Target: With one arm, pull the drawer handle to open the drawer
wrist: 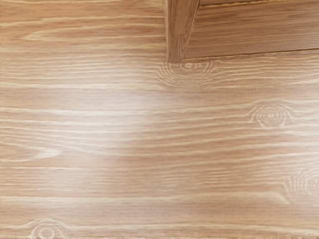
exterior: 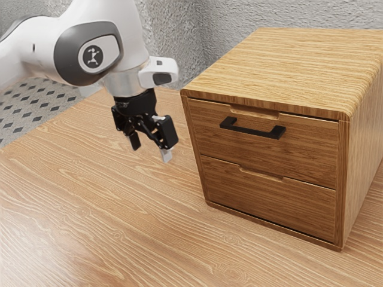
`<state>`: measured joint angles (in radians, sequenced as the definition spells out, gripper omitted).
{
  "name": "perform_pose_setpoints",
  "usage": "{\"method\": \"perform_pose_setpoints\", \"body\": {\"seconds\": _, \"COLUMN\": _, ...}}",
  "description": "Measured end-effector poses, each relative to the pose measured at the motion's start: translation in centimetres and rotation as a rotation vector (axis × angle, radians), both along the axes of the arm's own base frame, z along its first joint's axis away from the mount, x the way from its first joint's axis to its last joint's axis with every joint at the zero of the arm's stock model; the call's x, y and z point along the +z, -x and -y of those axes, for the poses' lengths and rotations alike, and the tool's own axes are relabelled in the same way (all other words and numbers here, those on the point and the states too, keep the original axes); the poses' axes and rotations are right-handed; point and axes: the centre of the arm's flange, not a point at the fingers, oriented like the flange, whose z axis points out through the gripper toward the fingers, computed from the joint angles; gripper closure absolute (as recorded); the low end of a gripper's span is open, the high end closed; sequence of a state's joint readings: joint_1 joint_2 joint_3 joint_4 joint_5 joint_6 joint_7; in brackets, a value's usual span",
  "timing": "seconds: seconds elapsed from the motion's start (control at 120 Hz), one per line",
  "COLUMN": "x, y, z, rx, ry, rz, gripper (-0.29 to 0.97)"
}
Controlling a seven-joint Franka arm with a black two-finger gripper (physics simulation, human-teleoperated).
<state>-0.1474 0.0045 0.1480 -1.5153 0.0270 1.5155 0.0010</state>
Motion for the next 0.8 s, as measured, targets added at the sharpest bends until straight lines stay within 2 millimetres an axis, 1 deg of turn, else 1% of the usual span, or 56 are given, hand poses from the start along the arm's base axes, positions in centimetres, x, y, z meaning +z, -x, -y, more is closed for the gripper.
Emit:
{"method": "perform_pose_setpoints", "body": {"seconds": 0.267, "x": -0.1, "y": 0.2, "z": -0.4, "rx": 0.014, "ry": 0.039, "rz": -0.015, "gripper": 0.0}}
{"method": "perform_pose_setpoints", "body": {"seconds": 0.292, "x": 1.4, "y": 0.7, "z": -0.4, "rx": 0.014, "ry": 0.043, "rz": 0.012, "gripper": 0.0}}
{"method": "perform_pose_setpoints", "body": {"seconds": 0.342, "x": 5.7, "y": 2.2, "z": -0.7, "rx": 0.017, "ry": 0.05, "rz": 0.09, "gripper": 0.0}}
{"method": "perform_pose_setpoints", "body": {"seconds": 0.367, "x": 7.1, "y": 2.9, "z": -1.3, "rx": 0.039, "ry": 0.054, "rz": 0.113, "gripper": 0.0}}
{"method": "perform_pose_setpoints", "body": {"seconds": 0.4, "x": 8.2, "y": 3.5, "z": -2.5, "rx": 0.095, "ry": 0.057, "rz": 0.128, "gripper": 0.0}}
{"method": "perform_pose_setpoints", "body": {"seconds": 0.433, "x": 8.7, "y": 3.9, "z": -3.7, "rx": 0.172, "ry": 0.059, "rz": 0.133, "gripper": 0.0}}
{"method": "perform_pose_setpoints", "body": {"seconds": 0.467, "x": 9.0, "y": 4.2, "z": -4.2, "rx": 0.248, "ry": 0.061, "rz": 0.132, "gripper": 0.0}}
{"method": "perform_pose_setpoints", "body": {"seconds": 0.5, "x": 9.0, "y": 4.2, "z": -3.6, "rx": 0.318, "ry": 0.063, "rz": 0.128, "gripper": 0.0}}
{"method": "perform_pose_setpoints", "body": {"seconds": 0.592, "x": 8.9, "y": 4.2, "z": 0.1, "rx": 0.455, "ry": 0.073, "rz": 0.113, "gripper": 0.0}}
{"method": "perform_pose_setpoints", "body": {"seconds": 0.65, "x": 8.6, "y": 4.1, "z": 1.7, "rx": 0.543, "ry": 0.078, "rz": 0.1, "gripper": 0.0}}
{"method": "perform_pose_setpoints", "body": {"seconds": 0.708, "x": 8.6, "y": 4.2, "z": 2.1, "rx": 0.641, "ry": 0.083, "rz": 0.094, "gripper": 0.0}}
{"method": "perform_pose_setpoints", "body": {"seconds": 0.8, "x": 8.3, "y": 4.1, "z": 1.5, "rx": 0.802, "ry": 0.102, "rz": 0.076, "gripper": 0.0}}
